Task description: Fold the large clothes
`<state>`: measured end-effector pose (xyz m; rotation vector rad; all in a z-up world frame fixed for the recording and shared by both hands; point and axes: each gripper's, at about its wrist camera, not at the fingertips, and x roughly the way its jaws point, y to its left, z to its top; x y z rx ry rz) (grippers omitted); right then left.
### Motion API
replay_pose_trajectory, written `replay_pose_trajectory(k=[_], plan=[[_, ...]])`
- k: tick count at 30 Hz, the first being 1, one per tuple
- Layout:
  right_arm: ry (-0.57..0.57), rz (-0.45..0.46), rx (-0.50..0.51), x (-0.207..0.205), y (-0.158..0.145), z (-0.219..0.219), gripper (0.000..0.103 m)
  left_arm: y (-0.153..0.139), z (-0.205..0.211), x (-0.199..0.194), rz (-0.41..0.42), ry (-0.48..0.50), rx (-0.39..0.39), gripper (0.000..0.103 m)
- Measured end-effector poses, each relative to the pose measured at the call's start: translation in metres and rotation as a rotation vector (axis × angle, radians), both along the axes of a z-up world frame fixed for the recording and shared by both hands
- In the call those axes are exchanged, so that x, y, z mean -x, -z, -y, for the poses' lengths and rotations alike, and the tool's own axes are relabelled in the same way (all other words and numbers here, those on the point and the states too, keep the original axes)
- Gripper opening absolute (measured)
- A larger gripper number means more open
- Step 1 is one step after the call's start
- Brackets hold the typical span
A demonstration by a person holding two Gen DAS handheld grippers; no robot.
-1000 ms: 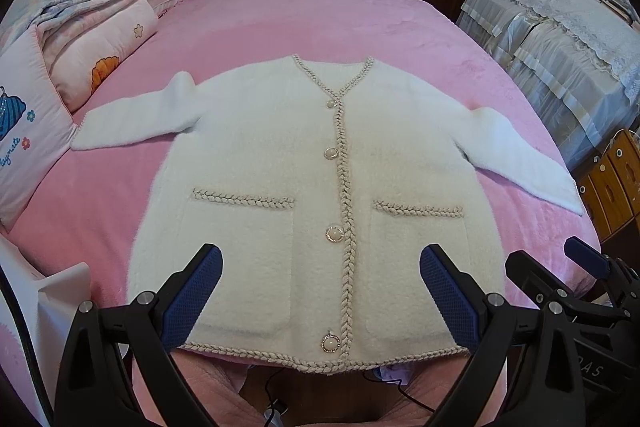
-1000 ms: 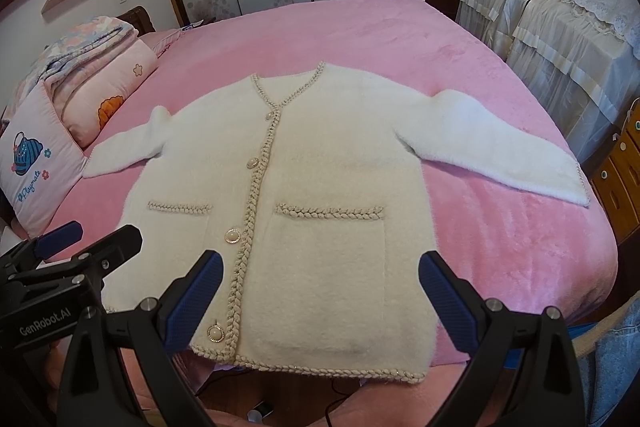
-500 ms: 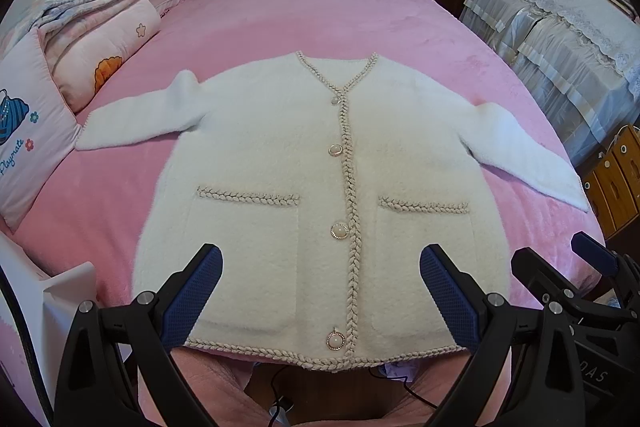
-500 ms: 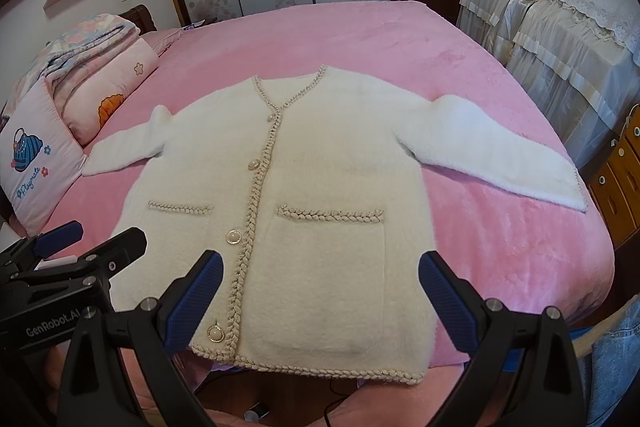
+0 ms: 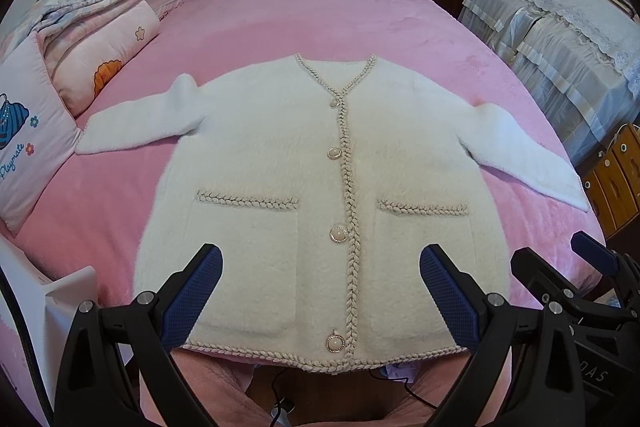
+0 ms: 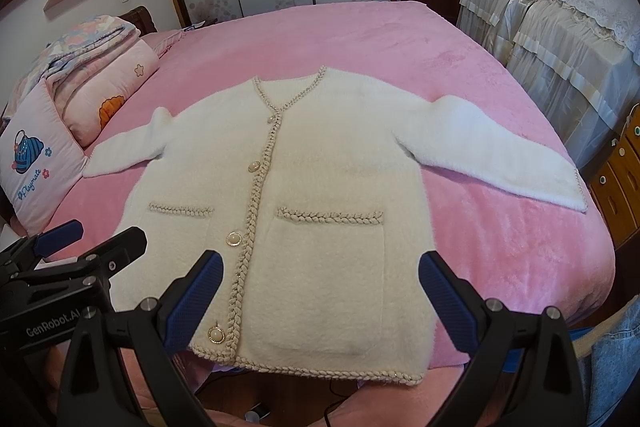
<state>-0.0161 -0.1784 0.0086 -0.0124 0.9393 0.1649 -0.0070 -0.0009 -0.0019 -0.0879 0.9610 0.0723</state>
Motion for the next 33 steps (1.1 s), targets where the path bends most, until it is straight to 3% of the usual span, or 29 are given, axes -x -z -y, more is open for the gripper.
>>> replay_pose_trajectory(k=[9, 16, 33], plan=[[-0.033, 0.021, 0.018, -0.006, -0.005, -0.005, 0.099, 0.000, -0.004, -0.002, -0.011, 0.005, 0.027, 0.098], [-0.046, 0.034, 0.039, -0.010, -0.011, -0.010, 0.099, -0.003, 0.000, 0.001, 0.031, 0.030, -0.039, 0.098], [-0.059, 0.024, 0.068, 0.003, -0.013, -0.024, 0.099, -0.007, -0.014, 0.006, 0.052, 0.055, 0.008, 0.098]])
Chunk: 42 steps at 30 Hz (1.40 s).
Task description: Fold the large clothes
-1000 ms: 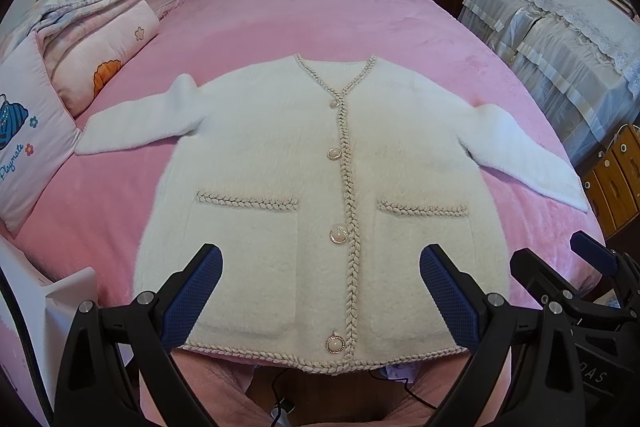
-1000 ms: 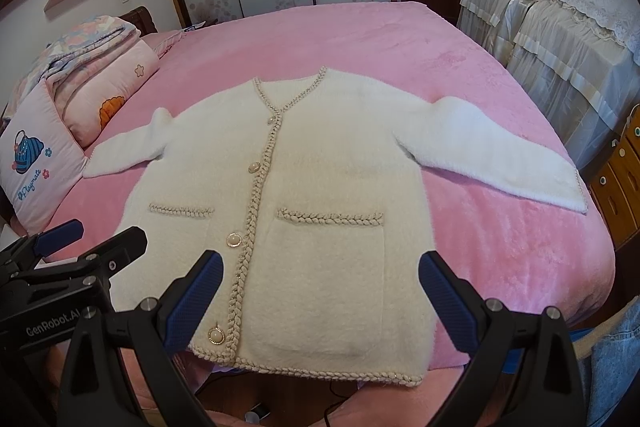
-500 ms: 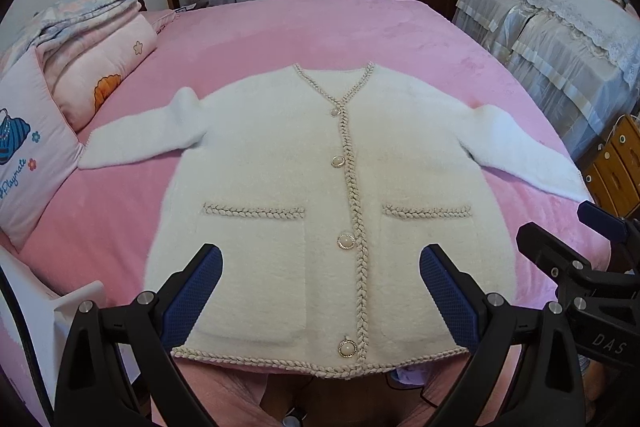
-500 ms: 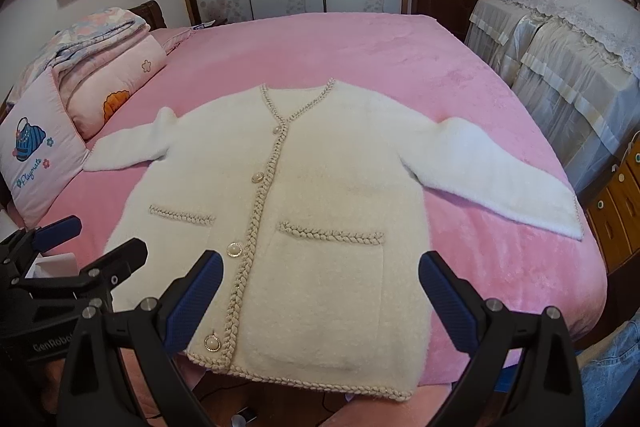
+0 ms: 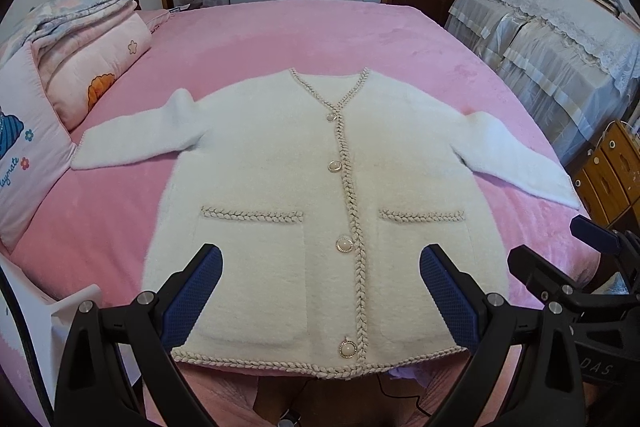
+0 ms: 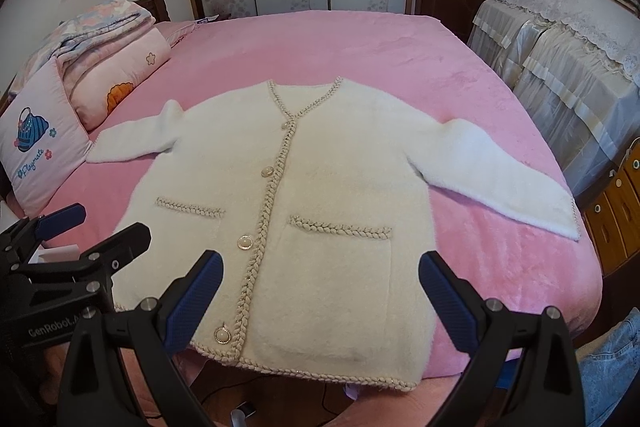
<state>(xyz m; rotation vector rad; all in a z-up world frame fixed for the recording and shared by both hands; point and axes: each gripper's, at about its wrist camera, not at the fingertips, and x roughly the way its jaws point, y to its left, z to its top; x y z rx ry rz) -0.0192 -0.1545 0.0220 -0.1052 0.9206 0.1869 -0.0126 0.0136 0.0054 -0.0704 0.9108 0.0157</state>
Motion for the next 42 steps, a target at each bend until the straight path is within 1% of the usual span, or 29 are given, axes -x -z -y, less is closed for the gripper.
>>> replay_pose_trajectory(k=[3, 7, 10, 14, 21, 29, 35, 42], plan=[[0.011, -0.006, 0.000, 0.000, 0.002, 0.003, 0.099, 0.001, 0.004, -0.003, -0.003, 0.014, 0.002, 0.098], [0.031, -0.028, -0.011, 0.000, 0.010, 0.010, 0.099, 0.007, 0.010, -0.007, -0.026, 0.023, 0.013, 0.098], [0.048, -0.041, -0.021, -0.001, 0.016, 0.016, 0.099, 0.010, 0.016, -0.009, -0.043, 0.037, 0.005, 0.098], [0.067, -0.056, -0.030, -0.004, 0.021, 0.024, 0.099, 0.010, 0.022, -0.011, -0.044, 0.046, -0.004, 0.098], [0.069, -0.050, -0.035, -0.009, 0.020, 0.027, 0.099, 0.014, 0.028, -0.018, -0.061, 0.055, -0.009, 0.098], [0.107, -0.045, -0.063, -0.026, 0.023, 0.047, 0.099, 0.018, 0.046, -0.042, -0.076, 0.092, -0.027, 0.098], [0.181, -0.029, -0.053, -0.046, 0.026, 0.078, 0.099, 0.013, 0.074, -0.072, -0.055, 0.144, -0.052, 0.098], [0.346, -0.009, -0.049, -0.072, 0.029, 0.141, 0.099, 0.002, 0.119, -0.110, 0.003, 0.232, -0.076, 0.098]])
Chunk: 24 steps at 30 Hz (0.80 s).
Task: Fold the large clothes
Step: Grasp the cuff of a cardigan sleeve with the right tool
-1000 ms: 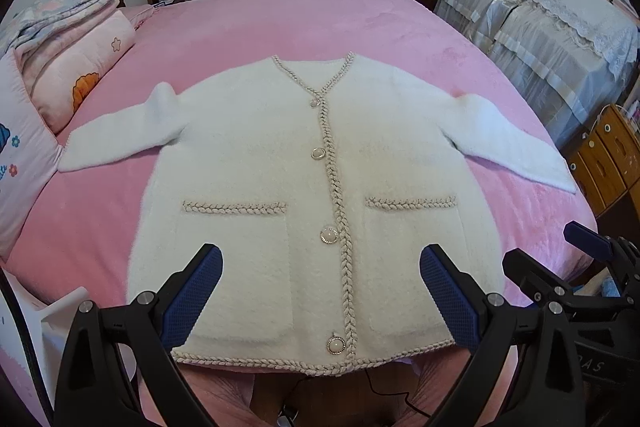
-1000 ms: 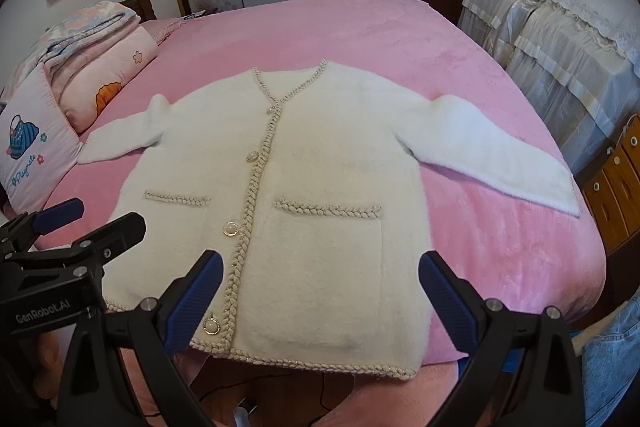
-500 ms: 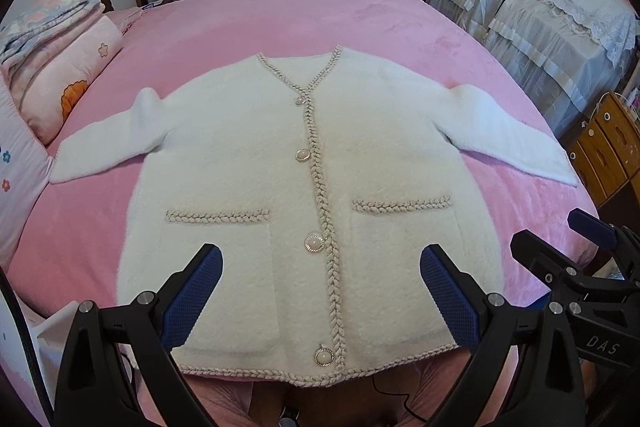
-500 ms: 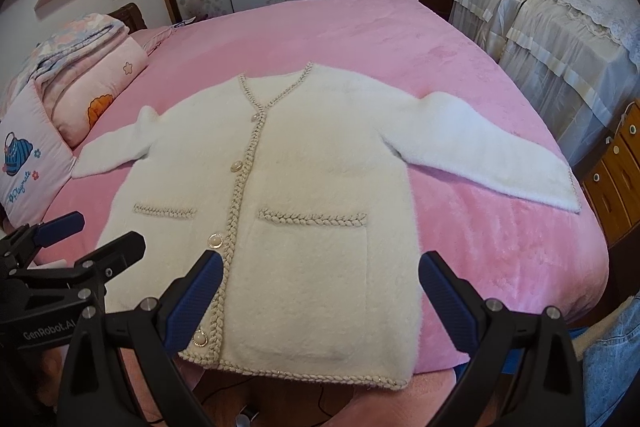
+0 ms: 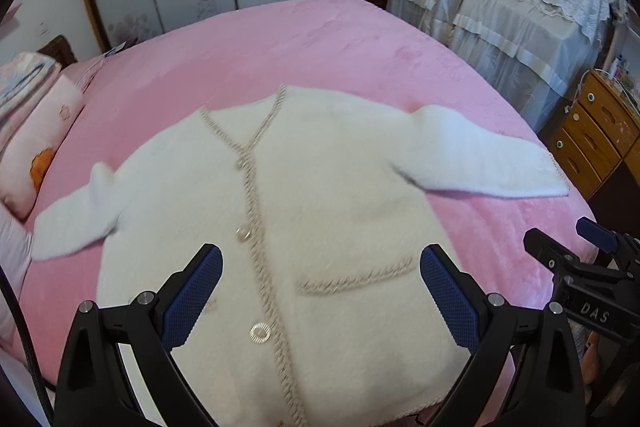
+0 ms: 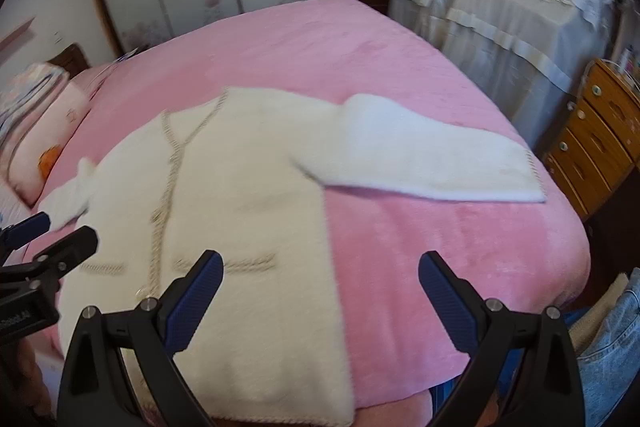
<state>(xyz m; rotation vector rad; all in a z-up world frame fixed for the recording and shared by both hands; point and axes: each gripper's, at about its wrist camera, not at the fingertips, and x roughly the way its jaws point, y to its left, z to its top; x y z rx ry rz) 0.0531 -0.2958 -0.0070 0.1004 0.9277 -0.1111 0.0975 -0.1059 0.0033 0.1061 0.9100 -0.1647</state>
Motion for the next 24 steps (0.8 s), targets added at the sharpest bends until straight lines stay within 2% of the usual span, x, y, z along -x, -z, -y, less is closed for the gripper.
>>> replay_pose_trajectory(k=[9, 13, 16, 20, 24], plan=[[0.259, -0.002, -0.066, -0.028, 0.008, 0.112, 0.099, -0.005, 0.067, -0.054, 0.073, 0.097, 0.003, 0.098], [0.377, -0.018, -0.140, -0.041, 0.027, 0.165, 0.099, -0.002, 0.087, -0.080, 0.133, 0.088, 0.021, 0.098], [0.467, -0.033, -0.219, -0.048, 0.049, 0.200, 0.099, 0.004, 0.098, -0.101, 0.168, 0.060, 0.071, 0.098], [0.576, -0.052, -0.290, -0.055, 0.084, 0.235, 0.096, 0.020, 0.110, -0.125, 0.133, 0.082, 0.158, 0.098], [0.658, -0.081, -0.373, -0.065, 0.123, 0.259, 0.084, 0.045, 0.131, -0.148, 0.064, 0.092, 0.142, 0.098]])
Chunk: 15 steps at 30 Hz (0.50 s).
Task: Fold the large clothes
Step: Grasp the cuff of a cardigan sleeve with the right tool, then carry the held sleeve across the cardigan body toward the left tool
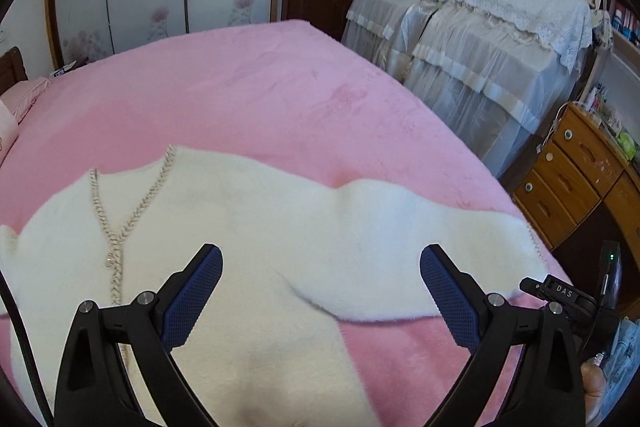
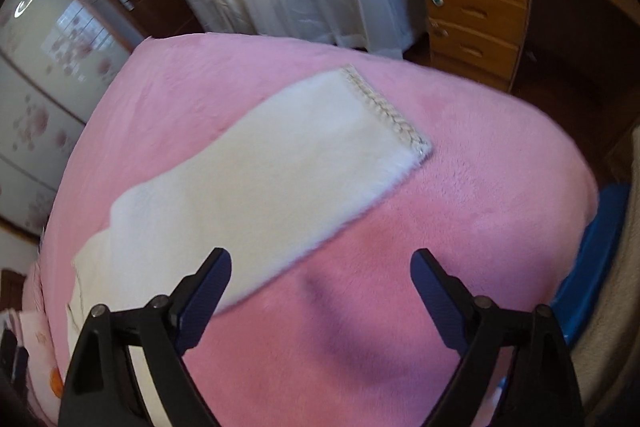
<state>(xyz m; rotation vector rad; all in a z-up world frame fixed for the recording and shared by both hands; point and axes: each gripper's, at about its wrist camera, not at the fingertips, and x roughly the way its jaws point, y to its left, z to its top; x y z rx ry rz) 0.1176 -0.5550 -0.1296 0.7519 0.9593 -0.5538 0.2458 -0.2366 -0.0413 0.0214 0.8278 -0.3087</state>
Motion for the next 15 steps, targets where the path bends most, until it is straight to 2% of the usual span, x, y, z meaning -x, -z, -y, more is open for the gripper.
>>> replay_pose_trajectory(k=[2, 4, 7, 8, 9, 10, 11, 12, 14, 15], plan=[[0.037, 0.009, -0.037, -0.003, 0.015, 0.010, 0.082, 0.012, 0.009, -0.006, -0.030, 0.002, -0.034, 0.098], [0.068, 0.030, -0.028, -0.004, 0.020, 0.014, 0.082, 0.024, 0.018, -0.011, -0.051, 0.006, -0.064, 0.098], [0.092, 0.052, -0.008, -0.011, 0.023, 0.018, 0.082, 0.039, 0.024, -0.014, -0.085, -0.002, -0.065, 0.098], [0.098, 0.052, 0.006, -0.014, 0.023, 0.020, 0.076, 0.042, 0.024, -0.016, -0.099, -0.007, -0.064, 0.098], [0.096, 0.045, 0.028, -0.018, 0.023, 0.020, 0.061, 0.047, 0.023, -0.017, -0.127, -0.015, -0.074, 0.098], [0.081, 0.049, 0.045, -0.021, 0.021, 0.020, 0.050, 0.053, 0.025, -0.019, -0.157, -0.011, -0.081, 0.098], [0.062, 0.061, 0.049, -0.024, 0.020, 0.020, 0.026, 0.056, 0.024, -0.021, -0.182, 0.003, -0.075, 0.095], [0.054, 0.073, 0.058, -0.025, 0.015, 0.019, 0.015, 0.057, 0.023, -0.019, -0.188, 0.016, -0.068, 0.084], [0.030, 0.130, 0.096, -0.023, -0.001, 0.013, 0.010, 0.056, 0.018, -0.015, -0.175, 0.024, -0.095, 0.072], [0.001, 0.173, 0.130, -0.022, -0.014, 0.004, 0.009, 0.053, 0.013, -0.011, -0.162, 0.027, -0.099, 0.072]])
